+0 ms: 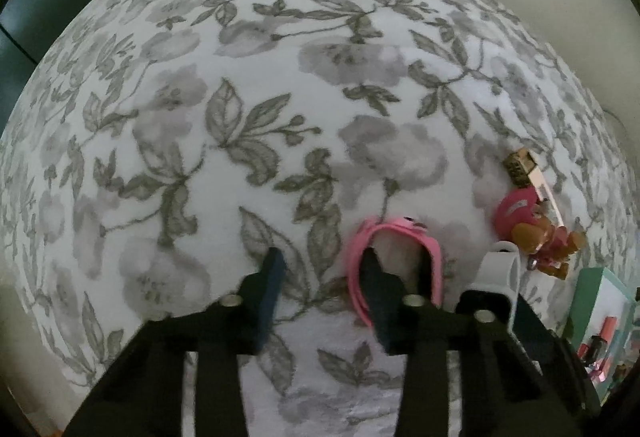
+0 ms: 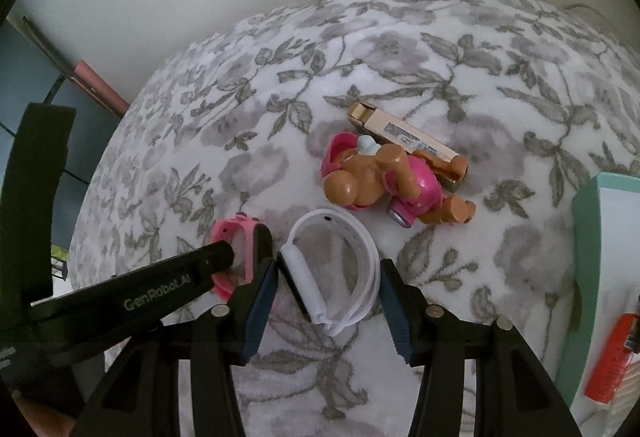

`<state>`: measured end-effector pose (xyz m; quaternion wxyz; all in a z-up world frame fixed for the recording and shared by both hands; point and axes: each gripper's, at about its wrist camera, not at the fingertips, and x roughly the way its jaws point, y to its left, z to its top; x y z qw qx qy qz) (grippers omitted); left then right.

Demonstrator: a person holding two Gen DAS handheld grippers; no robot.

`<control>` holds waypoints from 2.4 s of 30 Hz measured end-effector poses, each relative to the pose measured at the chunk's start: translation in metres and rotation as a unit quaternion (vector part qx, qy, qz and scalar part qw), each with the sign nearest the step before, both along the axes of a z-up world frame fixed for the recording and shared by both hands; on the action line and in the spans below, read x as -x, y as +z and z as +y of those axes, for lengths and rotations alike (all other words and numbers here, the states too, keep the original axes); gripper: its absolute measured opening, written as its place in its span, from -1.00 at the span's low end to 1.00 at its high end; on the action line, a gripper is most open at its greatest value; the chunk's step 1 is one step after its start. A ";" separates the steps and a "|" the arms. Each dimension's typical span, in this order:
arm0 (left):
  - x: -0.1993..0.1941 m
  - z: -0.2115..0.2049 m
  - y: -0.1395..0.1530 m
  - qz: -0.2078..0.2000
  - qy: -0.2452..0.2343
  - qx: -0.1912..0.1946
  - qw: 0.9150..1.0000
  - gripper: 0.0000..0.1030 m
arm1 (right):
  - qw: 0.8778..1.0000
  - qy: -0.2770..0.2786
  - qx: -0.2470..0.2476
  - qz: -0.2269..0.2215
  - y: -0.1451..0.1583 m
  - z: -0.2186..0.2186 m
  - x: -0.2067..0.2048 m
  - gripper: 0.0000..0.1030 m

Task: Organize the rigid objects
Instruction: 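Lift both watches and carry them over the tray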

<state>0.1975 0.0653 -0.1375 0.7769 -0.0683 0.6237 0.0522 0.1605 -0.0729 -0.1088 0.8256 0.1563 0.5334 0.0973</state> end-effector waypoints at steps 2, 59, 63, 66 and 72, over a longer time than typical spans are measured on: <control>-0.001 -0.007 0.000 -0.002 -0.006 0.006 1.000 -0.63 | 1.000 0.000 0.000 0.001 0.000 -0.002 0.001 0.05; 0.047 -0.153 0.125 -0.130 -0.121 0.017 0.984 -0.88 | 0.984 -0.173 0.015 -0.028 0.084 -0.206 0.063 0.04; 0.048 -0.175 0.111 -0.117 -0.144 0.017 0.982 -0.88 | 0.981 -0.194 0.029 -0.016 0.077 -0.227 0.069 0.04; 0.048 -0.192 0.100 -0.106 -0.162 0.011 0.981 -0.88 | 0.978 -0.207 0.030 -0.006 0.070 -0.242 0.073 0.04; 0.053 -0.222 0.081 -0.093 -0.197 -0.002 0.976 -0.88 | 0.975 -0.220 0.038 0.010 0.060 -0.256 0.077 0.04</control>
